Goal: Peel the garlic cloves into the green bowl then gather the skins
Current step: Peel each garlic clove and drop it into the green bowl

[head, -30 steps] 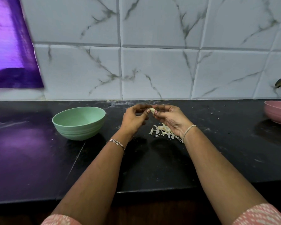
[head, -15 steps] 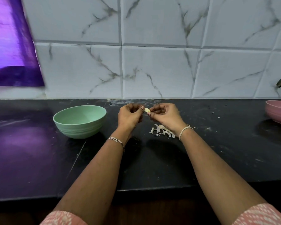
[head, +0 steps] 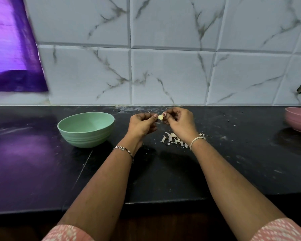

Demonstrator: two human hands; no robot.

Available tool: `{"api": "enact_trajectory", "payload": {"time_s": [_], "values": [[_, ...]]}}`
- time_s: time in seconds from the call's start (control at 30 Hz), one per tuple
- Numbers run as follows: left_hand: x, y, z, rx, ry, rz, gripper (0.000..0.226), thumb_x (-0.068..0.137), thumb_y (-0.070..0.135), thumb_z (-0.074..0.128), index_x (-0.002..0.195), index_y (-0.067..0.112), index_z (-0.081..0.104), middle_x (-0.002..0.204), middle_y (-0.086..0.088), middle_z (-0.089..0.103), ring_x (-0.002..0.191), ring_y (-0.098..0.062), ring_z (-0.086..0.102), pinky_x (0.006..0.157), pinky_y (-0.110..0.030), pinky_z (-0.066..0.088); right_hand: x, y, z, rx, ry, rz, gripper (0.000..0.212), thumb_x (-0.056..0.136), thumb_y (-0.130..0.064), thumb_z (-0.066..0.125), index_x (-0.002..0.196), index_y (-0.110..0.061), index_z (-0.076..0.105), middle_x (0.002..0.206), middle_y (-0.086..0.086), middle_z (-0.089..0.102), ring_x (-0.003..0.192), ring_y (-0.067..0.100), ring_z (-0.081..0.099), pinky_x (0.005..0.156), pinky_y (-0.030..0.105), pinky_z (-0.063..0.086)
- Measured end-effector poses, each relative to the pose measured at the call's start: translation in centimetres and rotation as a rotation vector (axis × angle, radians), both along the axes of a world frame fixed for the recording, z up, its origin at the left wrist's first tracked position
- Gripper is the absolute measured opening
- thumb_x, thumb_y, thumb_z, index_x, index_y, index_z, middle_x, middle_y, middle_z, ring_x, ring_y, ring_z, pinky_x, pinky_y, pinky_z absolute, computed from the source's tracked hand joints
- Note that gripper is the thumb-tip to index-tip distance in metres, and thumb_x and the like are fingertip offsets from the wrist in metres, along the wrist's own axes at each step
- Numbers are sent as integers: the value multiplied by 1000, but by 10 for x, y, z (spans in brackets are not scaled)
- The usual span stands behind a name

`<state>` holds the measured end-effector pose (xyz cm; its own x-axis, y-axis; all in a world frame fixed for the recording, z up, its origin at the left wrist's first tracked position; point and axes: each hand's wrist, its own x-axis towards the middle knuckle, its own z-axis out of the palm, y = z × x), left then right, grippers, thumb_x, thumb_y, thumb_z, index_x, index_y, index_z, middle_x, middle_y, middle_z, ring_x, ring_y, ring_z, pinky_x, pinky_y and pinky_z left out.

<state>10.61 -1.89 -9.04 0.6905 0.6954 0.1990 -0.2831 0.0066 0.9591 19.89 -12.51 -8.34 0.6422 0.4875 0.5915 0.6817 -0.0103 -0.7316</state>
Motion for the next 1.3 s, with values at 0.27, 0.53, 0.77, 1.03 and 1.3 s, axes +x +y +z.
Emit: {"api": "enact_trajectory", "payload": {"time_s": [0.27,0.53,0.77,1.03,1.3], "values": [[-3,2,-1,-100,-53,-32,8,83,7,73,89,5,68,75,-4,64,61,-7,60,60,-20,55,0,0,-1,-8,-114,-26,7,91,-22,66,92,-16,71,80,-2,73,76,15,71,78,45,58],[-6,-2,3,-119,-52,-86,3,84,6,71,85,6,68,77,-7,62,66,-12,55,62,-21,58,-3,-3,-1,-48,-299,-98,5,91,-21,64,91,-16,66,82,-2,70,74,16,68,69,41,56],[-7,-3,5,-132,-40,-94,7,84,8,72,88,6,66,73,-5,60,62,-11,54,62,-22,58,-6,-4,2,-69,-237,-37,9,93,-23,65,96,-16,70,89,-6,72,81,7,67,75,26,56],[-2,-2,1,-15,-19,-21,14,85,-2,68,93,5,59,76,-7,61,62,-12,57,58,-22,54,-7,-2,3,-8,8,81,21,80,0,74,82,-21,69,86,-6,72,81,8,69,79,20,56],[1,-1,-2,165,36,34,19,86,-1,67,96,11,57,74,-3,59,63,-11,53,57,-23,48,-4,-3,0,-11,37,54,30,80,-1,73,75,-29,65,82,-8,72,79,9,69,76,21,55]]}}
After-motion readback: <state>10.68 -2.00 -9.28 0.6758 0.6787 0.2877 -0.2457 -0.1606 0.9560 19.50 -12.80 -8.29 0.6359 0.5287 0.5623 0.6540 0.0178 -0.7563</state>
